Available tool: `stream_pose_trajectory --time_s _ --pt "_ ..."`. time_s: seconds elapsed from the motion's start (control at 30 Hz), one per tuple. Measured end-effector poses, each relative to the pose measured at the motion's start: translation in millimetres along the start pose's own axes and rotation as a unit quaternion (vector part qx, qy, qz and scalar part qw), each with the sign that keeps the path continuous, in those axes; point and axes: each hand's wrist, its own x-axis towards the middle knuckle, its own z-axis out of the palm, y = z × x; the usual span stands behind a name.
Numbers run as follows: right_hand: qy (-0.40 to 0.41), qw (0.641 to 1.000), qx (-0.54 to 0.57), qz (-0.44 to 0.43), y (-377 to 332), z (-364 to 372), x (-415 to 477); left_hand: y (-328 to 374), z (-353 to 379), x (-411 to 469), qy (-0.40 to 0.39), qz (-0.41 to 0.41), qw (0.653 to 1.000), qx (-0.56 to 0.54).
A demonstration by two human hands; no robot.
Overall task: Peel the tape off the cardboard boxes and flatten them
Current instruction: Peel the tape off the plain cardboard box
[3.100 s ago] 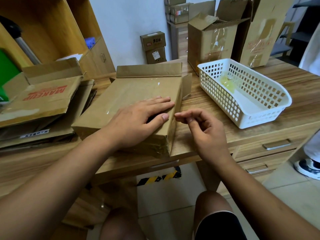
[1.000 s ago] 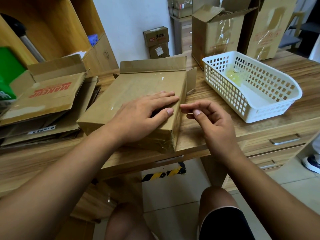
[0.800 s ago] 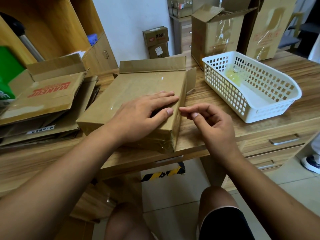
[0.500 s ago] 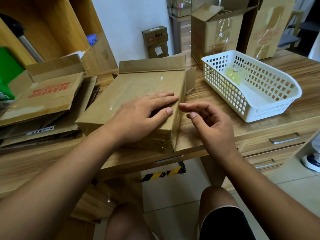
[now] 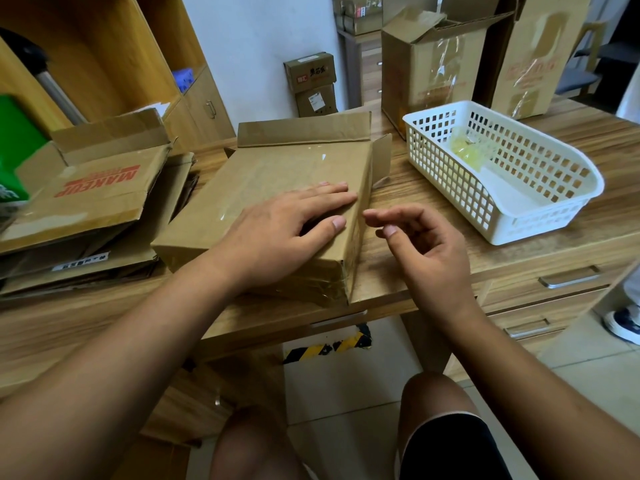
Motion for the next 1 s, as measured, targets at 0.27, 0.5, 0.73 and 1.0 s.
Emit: stream_pose_trajectory --time_s 0.27,0.5,0.73,1.0 --pt "-0.022 1.000 -0.004 -0.003 -0.3 -0.2 -0.5 0.1 -0.4 -0.2 0.001 -0.003 1.000 -0.007" --pt "-0.015 1.000 -0.018 -0.008 -1.7 1.7 -0.6 1.7 -1.3 -0.4 -0.001 -0.004 1.000 -0.008" --pt "-0.027 0.999 -0.038 -0.017 -3.4 0.6 -2.5 0.1 -0.2 -0.2 0.006 0.000 1.000 -0.006" --pt "-0.028 0.999 -0.039 -0.015 -3.0 1.4 -1.0 0.4 -0.5 -0.1 0.001 -0.004 1.000 -0.008"
